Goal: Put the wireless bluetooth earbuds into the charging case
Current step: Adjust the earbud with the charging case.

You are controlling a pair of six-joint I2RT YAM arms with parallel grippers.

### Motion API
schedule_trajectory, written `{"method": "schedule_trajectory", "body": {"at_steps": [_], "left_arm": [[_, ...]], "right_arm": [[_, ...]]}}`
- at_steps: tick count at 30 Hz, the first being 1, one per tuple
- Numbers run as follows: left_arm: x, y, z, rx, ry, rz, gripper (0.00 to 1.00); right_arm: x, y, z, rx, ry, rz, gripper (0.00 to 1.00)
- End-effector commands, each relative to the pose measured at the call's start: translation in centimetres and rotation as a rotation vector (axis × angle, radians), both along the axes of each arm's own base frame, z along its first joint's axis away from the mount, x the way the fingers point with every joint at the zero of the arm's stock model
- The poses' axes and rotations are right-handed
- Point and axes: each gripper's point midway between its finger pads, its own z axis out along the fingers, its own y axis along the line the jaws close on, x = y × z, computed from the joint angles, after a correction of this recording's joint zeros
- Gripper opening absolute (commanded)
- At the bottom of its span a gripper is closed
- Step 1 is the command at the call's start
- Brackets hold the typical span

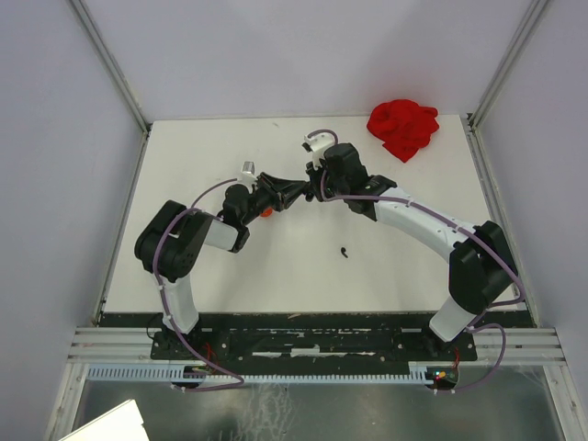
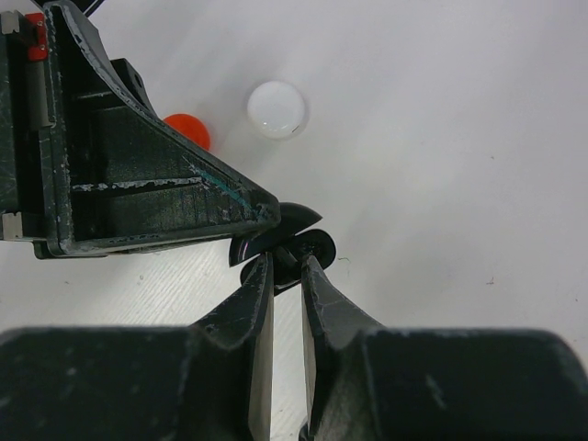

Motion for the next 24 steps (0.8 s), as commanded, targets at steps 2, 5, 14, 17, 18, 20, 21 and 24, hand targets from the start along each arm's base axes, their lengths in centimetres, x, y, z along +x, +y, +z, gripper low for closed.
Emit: {"method": "schedule_trajectory", "body": {"at_steps": [2,5,14,17,18,20,21,24], "left_arm": [[-0.5,-0.1,3.9,-0.056,-0.11,-0.015,0.03],[-0.5,-0.1,3.9,-0.06,-0.109,-0.014,0.03],[-0.6,-0.1,4.2,-0.066,-0.115,-0.011,0.03],[-0.6,0.0,4.1,-0.066,-0.114,-0.01,0.03],[-0.6,-0.1,4.2,-0.065,-0.115,-0.01,0.03],[-0.6,0.0,4.1,-0.065,-0.115,-0.01,0.03],[-0.5,0.0,4.1,-0.063,-0.114,-0.009,0.03],[-0.5,0.0,3.9,-0.06,-0.111,-0.009,0.03]], "right_arm": [[0.2,-0.1,0.4,-0.002,-0.023,-0.006,0.08],[0.1,-0.1,0.1,-0.002,-0.014,-0.001,0.09],[-0.4,0.3,-0.6,0.006,0.01,0.019,0.12],[-0.6,0.4,-0.7,0.008,0.019,0.03,0.25],[-0.7,0.4,-0.7,0.009,0.02,0.033,0.3],[-0.7,0.5,-0.7,0.013,0.023,0.033,0.39],[-0.7,0.5,-0.6,0.016,0.022,0.033,0.43],[-0.8,0.8,0.1,0.038,0.01,0.043,0.5]]}}
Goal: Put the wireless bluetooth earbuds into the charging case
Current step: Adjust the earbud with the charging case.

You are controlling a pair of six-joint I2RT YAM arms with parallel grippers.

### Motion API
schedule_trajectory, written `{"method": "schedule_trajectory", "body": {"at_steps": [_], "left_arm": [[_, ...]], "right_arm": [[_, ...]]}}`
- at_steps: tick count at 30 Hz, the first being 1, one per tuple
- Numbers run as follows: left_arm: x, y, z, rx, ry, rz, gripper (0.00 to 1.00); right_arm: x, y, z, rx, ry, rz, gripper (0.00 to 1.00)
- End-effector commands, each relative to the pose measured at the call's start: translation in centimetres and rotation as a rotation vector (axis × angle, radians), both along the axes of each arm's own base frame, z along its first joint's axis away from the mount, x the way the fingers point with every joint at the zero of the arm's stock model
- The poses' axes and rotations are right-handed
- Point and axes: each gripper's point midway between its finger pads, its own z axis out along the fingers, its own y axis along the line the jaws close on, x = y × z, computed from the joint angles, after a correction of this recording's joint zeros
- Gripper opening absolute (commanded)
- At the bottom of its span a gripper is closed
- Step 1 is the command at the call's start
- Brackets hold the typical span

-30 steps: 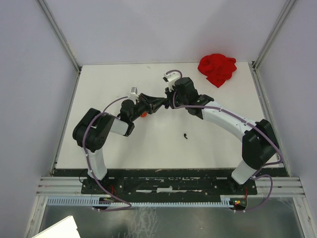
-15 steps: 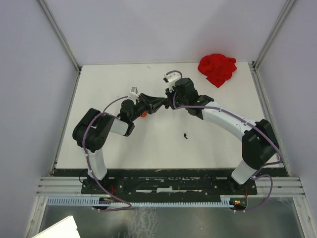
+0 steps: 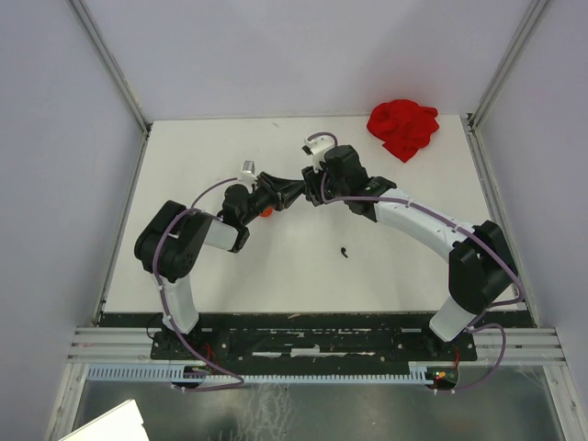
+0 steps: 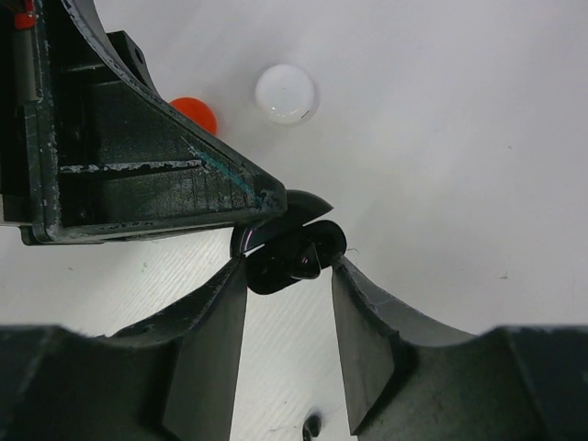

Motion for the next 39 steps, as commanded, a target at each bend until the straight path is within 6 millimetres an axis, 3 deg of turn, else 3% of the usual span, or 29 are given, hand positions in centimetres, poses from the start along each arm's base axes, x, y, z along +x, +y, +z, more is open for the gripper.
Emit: {"method": "schedule_trajectory", "body": {"at_steps": [1,7,11,17,21,39], "left_arm": [[-0.5,-0.1,3.4,-0.052,-0.096,-0.01,0.03],[-0.3,-0.1,2.7,-0.047,-0.084,-0.006,0.03],[-0.3,0.1,2.8,-0.049,-0.086,-0.003,0.03],[-0.3,0.2,2.8,-0.049,-0.086,-0.002,0.03],[-0.3,0.2,2.9,-0.05,-0.088,-0.002,0.03],[-0.4,0.1,3.2,-0.05,-0.093,-0.006,0.03]], "right_arm": [[-0.1,0.6,1.4,0.047,-0.029,0.02,0.51],[0.0,0.2,5.2,0.136,-0.119,-0.015,0.57],[0.8,-2.0,6.2,0.115,-0.141,-0.136,0.59],[1.5,-4.7,5.6,0.044,-0.112,-0.266,0.62],[1.8,-5.4,4.6,-0.007,-0.09,-0.298,0.62],[3.2,-3.3,2.5,-0.015,-0.047,-0.252,0.63]]}}
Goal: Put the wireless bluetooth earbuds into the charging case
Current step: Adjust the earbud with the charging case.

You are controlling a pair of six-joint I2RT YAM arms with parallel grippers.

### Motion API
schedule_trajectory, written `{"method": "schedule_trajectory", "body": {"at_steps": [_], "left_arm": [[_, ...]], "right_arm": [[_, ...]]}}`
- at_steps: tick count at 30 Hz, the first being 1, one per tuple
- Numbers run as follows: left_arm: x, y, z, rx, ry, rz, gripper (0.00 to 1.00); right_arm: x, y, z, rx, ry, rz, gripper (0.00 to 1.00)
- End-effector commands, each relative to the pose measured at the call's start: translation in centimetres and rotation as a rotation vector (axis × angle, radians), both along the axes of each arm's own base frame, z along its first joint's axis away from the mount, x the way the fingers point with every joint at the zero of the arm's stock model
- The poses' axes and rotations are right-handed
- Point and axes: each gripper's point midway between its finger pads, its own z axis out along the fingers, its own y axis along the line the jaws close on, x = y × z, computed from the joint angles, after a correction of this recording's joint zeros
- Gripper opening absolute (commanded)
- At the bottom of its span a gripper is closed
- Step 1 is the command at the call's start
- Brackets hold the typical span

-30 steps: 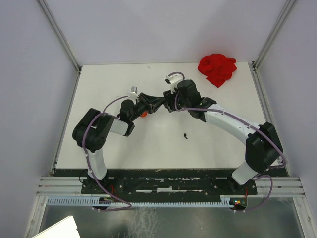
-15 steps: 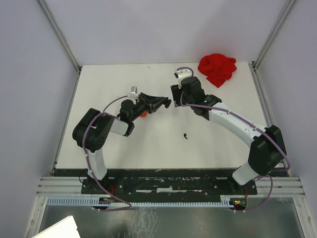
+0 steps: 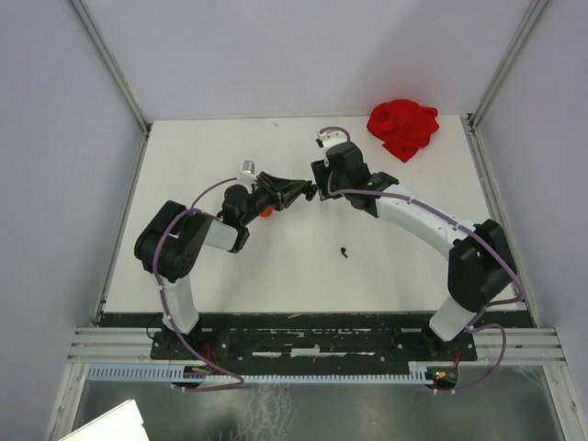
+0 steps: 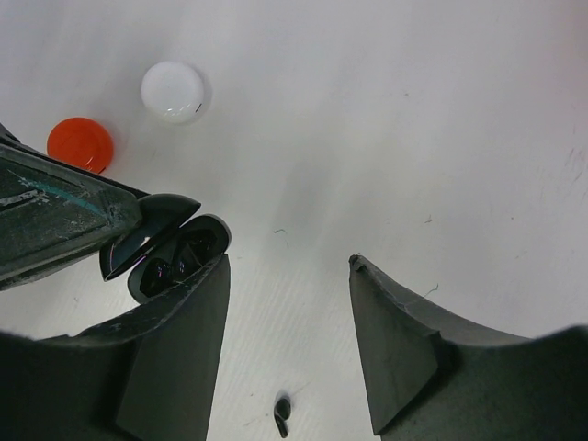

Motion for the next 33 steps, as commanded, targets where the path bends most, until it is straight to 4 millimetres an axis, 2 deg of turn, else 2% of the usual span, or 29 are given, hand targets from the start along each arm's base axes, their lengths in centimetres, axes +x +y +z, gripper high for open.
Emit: {"method": "schedule_trajectory", "body": {"at_steps": [1,14,33], "left_arm": [[-0.4,0.1,2.9,-0.045,-0.082,-0.006,0.03],[-0.2,-0.1,2.5,-0.044,-0.074,-0.009,0.03],[-0.1,-0.1,2.5,-0.045,-0.075,-0.013,0.03]], "right_arm": [[1.3,1.3,2.7,0.062,-0.061,0.012,0.63],[0.9,2.8,2.7,0.1,-0.054,0.092,0.63],[0.7,3.2,2.9,0.103,-0.063,0.135,0.63]]}}
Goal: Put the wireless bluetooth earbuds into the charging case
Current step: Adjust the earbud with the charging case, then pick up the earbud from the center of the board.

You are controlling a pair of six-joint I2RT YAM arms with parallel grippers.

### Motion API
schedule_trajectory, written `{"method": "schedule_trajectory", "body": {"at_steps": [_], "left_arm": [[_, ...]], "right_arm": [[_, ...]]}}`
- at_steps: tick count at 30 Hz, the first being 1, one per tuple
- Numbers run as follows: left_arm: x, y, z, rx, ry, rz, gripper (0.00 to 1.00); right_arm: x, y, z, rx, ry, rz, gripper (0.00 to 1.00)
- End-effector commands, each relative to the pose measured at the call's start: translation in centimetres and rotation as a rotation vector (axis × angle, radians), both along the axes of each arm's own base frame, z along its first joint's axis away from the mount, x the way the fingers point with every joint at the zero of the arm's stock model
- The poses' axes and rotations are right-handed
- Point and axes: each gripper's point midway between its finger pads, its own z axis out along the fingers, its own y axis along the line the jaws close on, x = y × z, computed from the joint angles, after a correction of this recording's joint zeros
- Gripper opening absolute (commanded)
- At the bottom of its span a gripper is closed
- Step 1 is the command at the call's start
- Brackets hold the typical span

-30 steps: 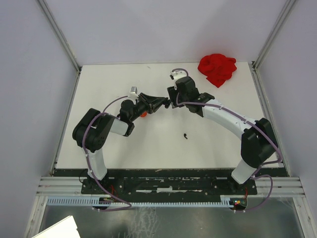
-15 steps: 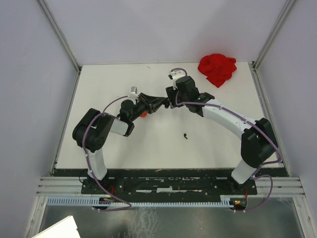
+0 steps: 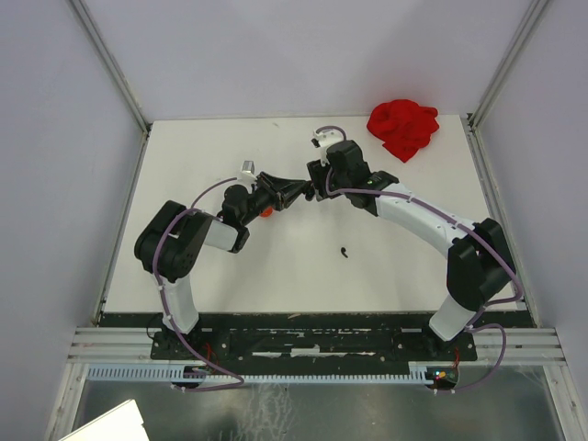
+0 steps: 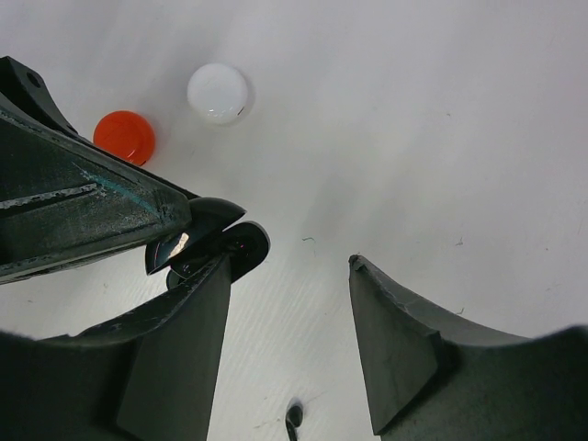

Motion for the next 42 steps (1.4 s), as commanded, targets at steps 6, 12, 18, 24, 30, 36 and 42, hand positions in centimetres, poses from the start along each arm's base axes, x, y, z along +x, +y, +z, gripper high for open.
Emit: {"method": "schedule_trajectory", "body": {"at_steps": [6,12,18,24,30,36,42], "left_arm": [[-0.2,-0.2,2.6,-0.044,-0.078,-0.015,0.03],[-0.3,-0.2,2.8,-0.045,-0.081,-0.022,0.03],[-0.3,-0.1,2.7,-0.044,-0.079,-0.017,0.03],[0.1,1.0,1.9,-0.043,-0.063,0.017,0.03],[0.4,2.8,0.6,-0.062,-0.034,0.069,0.03],[0.2,4.3,0.6,-0.083,-0.03,0.126,0.03],[0.2,4.5,1.0,-0.086,-0.04,0.128,0.03]], "right_arm": [[1.4,1.2,3.0,0.06,-0.093,0.015,0.63],[1.8,1.4,2.9,0.053,-0.097,0.017,0.63],[1.6,0.9,3.4,0.056,-0.108,-0.003,0.63],[0.6,-2.0,5.7,0.072,-0.189,-0.104,0.63],[-1.6,-3.7,4.5,0.008,-0.112,-0.104,0.64],[-5.3,-5.6,-2.2,-0.156,0.154,-0.099,0.62],[-8.4,-6.9,-6.5,-0.197,0.267,-0.099,0.61]]}}
